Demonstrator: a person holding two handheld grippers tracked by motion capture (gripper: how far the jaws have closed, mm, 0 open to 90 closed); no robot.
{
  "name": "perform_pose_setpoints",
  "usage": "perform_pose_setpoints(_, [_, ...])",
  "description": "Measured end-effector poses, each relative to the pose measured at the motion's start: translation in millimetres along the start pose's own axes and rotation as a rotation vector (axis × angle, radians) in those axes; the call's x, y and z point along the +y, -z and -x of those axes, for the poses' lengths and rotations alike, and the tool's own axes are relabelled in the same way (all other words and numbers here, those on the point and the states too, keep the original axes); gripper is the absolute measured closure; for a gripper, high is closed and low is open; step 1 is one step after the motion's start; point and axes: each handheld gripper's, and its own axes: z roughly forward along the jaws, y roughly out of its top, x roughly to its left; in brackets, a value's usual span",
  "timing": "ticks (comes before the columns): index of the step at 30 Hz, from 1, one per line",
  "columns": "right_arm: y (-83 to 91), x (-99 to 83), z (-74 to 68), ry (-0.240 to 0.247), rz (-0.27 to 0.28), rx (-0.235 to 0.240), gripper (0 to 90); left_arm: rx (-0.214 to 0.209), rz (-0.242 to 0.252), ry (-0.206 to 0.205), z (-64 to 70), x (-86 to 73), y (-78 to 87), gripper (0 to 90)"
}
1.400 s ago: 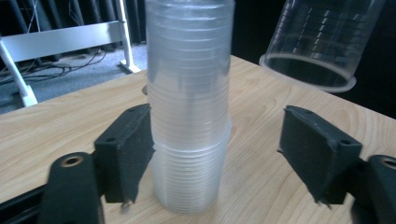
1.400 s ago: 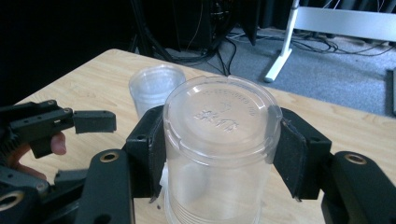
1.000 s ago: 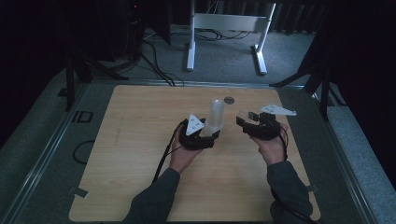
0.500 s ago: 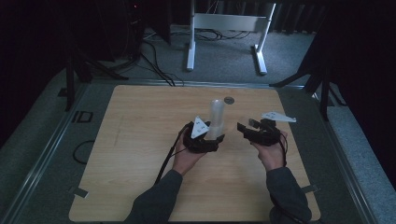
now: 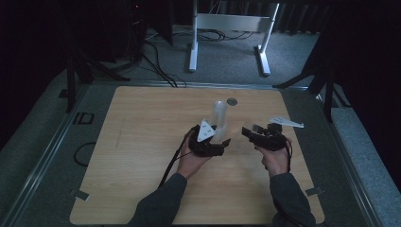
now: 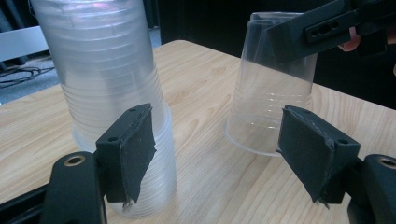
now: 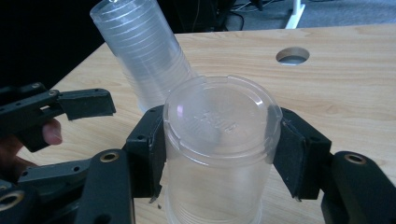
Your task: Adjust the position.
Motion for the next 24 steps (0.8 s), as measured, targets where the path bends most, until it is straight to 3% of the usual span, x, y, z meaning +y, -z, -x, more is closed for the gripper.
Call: perform_pose_setpoints(24, [-1.5, -15.0, 11.2, -0.144, 0.005, 0.084, 40.9, -0.033, -0.001, -0.007, 9.6, 1.8, -5.8, 27.4])
